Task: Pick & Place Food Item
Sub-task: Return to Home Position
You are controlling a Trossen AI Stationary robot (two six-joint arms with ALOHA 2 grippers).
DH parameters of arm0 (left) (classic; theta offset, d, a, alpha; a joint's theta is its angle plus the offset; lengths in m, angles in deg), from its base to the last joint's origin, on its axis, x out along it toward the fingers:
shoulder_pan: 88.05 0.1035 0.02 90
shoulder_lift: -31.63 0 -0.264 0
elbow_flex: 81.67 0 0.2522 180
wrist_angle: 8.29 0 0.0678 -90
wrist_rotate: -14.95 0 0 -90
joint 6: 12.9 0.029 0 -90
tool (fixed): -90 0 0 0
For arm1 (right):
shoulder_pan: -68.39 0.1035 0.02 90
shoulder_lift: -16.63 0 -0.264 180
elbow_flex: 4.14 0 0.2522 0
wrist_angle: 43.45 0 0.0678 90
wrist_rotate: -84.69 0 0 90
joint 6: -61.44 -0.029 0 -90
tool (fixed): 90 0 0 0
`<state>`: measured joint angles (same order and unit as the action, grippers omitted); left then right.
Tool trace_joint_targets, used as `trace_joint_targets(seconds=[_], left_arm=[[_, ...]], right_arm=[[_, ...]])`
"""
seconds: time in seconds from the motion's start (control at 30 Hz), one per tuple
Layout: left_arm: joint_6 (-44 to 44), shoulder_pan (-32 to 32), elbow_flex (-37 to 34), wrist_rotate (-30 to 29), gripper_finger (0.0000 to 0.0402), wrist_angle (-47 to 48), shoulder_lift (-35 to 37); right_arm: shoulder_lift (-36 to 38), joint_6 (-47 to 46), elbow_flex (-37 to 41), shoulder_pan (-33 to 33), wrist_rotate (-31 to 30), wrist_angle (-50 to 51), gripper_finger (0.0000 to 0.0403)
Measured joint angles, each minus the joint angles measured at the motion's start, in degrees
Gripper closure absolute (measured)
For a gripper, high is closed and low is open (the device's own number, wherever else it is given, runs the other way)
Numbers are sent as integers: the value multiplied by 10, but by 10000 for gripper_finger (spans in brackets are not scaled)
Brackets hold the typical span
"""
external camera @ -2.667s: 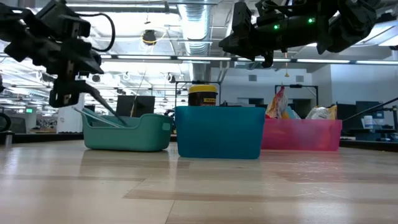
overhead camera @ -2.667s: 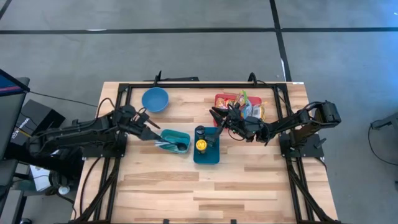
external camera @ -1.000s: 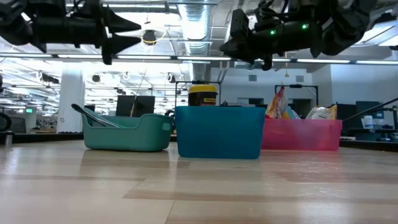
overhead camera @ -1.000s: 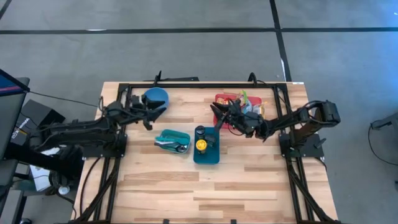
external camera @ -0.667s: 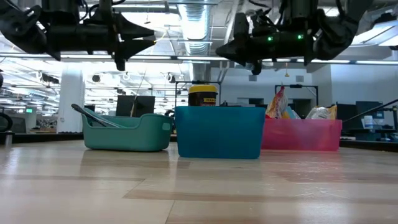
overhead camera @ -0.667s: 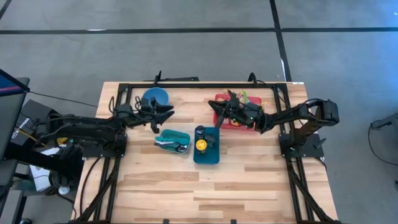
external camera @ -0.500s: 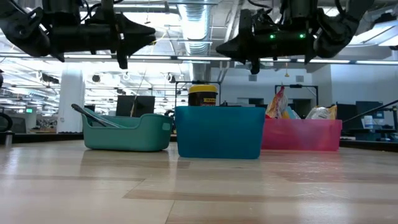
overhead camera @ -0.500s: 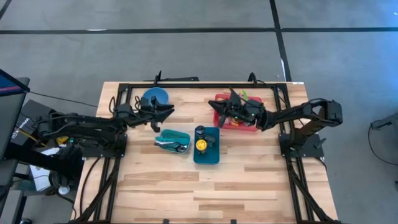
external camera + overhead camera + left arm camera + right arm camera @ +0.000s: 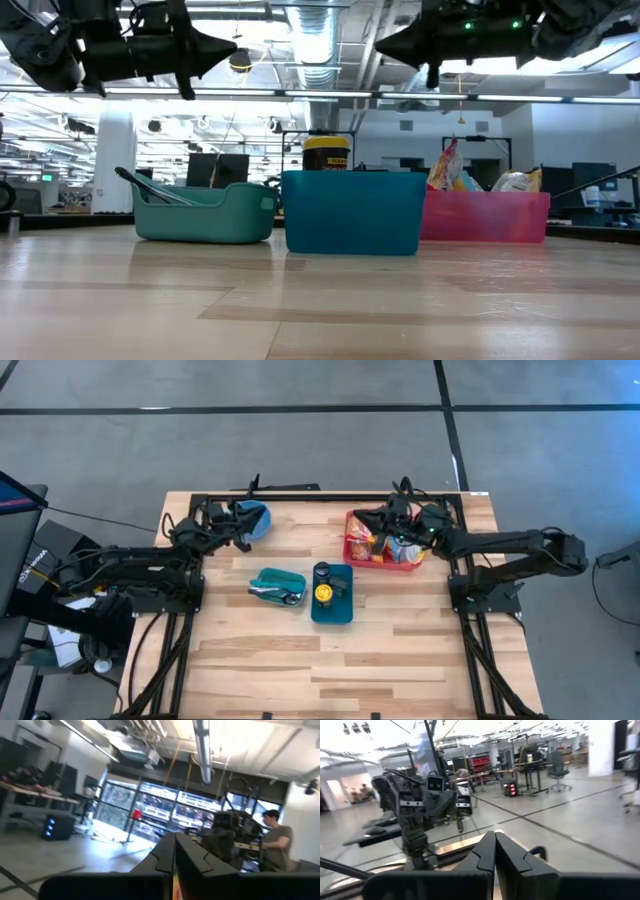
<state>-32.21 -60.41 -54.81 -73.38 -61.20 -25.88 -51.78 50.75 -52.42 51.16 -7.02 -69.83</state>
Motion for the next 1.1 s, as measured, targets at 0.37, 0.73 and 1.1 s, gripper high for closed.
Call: trace_joint_targets(seconds=[0.37, 0.73, 1.1], left_arm=[[-6, 20, 0, 1, 394, 2, 28], [7, 26, 0, 33, 395, 26, 27], [-4, 137, 57, 49, 394, 216, 31]], right_arm=[[68, 16, 0, -28, -15, 147, 398], [37, 5, 0, -28, -13, 151, 398], [36, 17, -12, -102, -12, 125, 401]])
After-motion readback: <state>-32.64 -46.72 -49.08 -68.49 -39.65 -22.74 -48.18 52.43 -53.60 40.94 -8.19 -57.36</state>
